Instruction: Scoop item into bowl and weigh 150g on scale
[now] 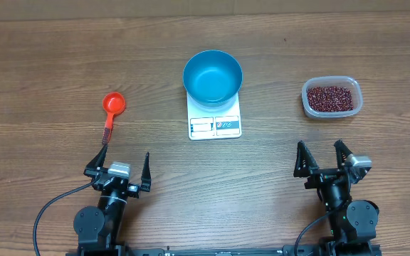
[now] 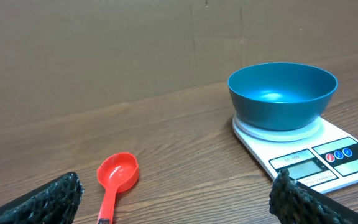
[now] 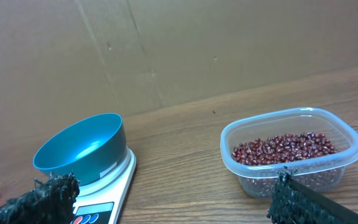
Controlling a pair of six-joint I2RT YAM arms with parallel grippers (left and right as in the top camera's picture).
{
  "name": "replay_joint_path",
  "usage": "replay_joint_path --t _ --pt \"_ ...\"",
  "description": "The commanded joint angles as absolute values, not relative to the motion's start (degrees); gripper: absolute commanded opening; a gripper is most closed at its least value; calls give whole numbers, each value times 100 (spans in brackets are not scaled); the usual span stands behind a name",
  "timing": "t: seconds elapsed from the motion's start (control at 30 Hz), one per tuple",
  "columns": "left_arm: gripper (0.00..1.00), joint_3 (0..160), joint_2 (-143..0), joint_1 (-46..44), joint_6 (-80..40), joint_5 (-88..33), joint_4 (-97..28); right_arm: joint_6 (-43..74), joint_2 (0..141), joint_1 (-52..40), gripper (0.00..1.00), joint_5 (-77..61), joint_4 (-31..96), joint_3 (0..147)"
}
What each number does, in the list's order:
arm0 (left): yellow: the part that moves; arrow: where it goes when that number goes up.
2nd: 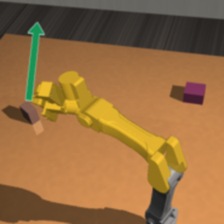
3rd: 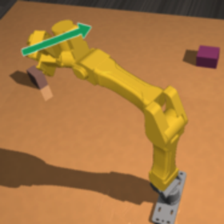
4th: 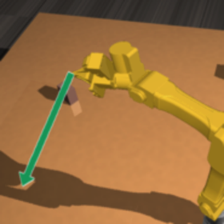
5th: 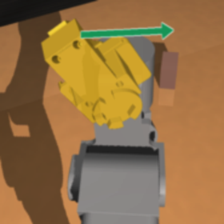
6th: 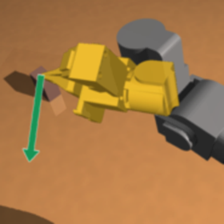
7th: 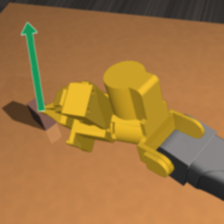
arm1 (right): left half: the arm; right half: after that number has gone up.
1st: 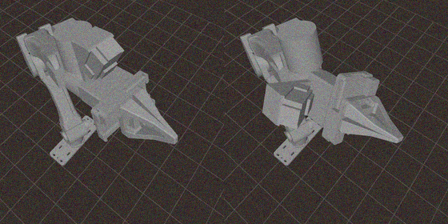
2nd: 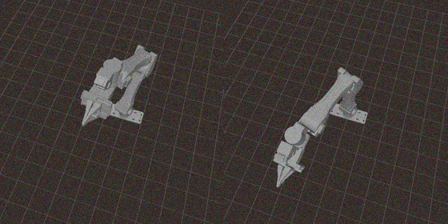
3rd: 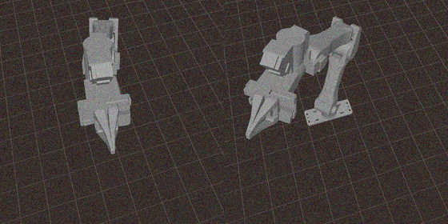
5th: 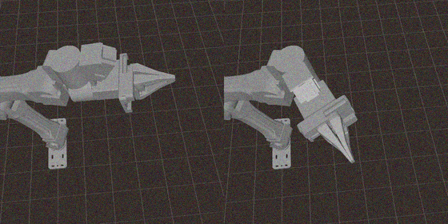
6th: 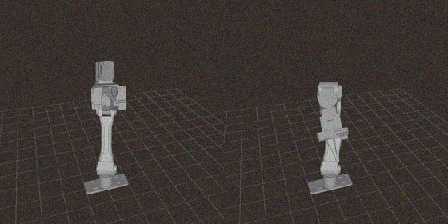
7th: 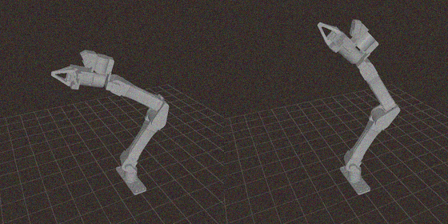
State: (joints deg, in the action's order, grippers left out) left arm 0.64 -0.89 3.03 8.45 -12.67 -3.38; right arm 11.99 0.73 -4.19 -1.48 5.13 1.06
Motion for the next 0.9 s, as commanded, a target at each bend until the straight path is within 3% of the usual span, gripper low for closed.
replay_joint_path --t 0.0,0.47,0.87 --pt "100 38 -27 298 690 -1317 -316 1210 16 -454 100 -110 480 45" --pt "100 600 -379 298 421 -1317 -303 1210 16 -454 100 -110 480 45" --pt "100 2290 -2773 298 401 -1686 -563 1210 16 -454 100 -110 480 45"
